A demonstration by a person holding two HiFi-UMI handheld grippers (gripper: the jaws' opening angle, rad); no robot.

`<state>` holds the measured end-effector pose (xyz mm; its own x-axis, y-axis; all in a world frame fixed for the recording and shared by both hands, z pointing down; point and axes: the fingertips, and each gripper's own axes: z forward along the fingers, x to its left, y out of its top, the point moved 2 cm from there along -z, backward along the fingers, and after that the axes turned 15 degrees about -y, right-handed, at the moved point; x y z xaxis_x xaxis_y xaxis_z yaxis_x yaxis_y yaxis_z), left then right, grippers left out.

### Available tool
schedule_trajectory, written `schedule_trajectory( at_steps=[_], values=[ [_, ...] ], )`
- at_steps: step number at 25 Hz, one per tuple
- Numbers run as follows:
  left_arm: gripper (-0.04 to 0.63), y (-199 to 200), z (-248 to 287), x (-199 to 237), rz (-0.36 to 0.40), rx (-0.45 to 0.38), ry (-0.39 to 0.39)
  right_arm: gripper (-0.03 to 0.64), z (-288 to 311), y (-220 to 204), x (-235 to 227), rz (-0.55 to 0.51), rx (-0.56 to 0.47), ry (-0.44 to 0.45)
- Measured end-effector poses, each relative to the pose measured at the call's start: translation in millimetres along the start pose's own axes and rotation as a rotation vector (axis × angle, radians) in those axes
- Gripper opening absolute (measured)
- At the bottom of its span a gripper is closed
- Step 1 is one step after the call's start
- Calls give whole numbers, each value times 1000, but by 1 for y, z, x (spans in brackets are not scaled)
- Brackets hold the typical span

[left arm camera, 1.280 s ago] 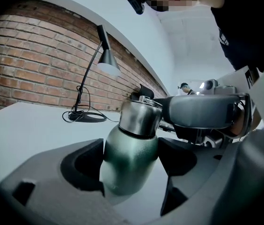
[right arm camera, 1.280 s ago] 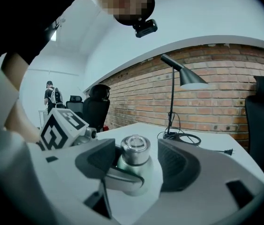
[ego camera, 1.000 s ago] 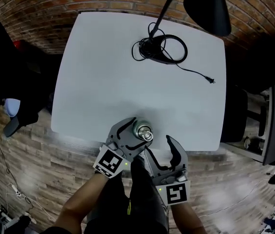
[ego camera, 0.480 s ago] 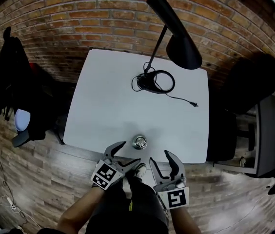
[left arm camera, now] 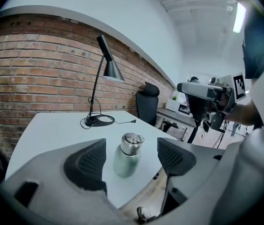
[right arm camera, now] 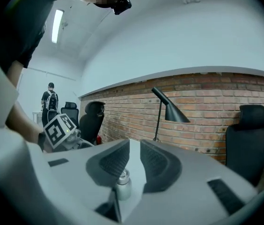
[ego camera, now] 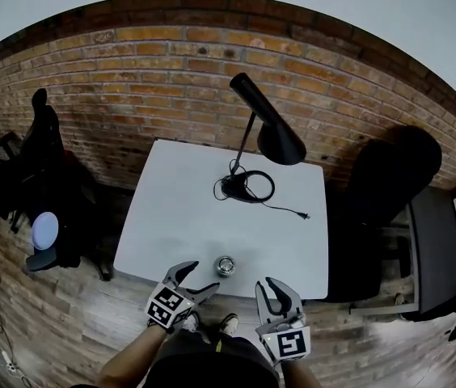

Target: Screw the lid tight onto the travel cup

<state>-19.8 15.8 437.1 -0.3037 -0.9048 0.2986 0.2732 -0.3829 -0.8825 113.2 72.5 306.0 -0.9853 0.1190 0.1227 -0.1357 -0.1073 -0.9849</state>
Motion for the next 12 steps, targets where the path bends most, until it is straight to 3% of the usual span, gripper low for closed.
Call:
schedule_trajectory(
  at_steps=[5, 12],
  values=[
    [336, 23, -15, 13, -5, -72, 33, 35, 4, 15, -11, -9, -19, -46],
    [103, 63, -21, 25, 60, -141, 42, 31, 19, 35, -19, -35, -55, -64]
  ],
)
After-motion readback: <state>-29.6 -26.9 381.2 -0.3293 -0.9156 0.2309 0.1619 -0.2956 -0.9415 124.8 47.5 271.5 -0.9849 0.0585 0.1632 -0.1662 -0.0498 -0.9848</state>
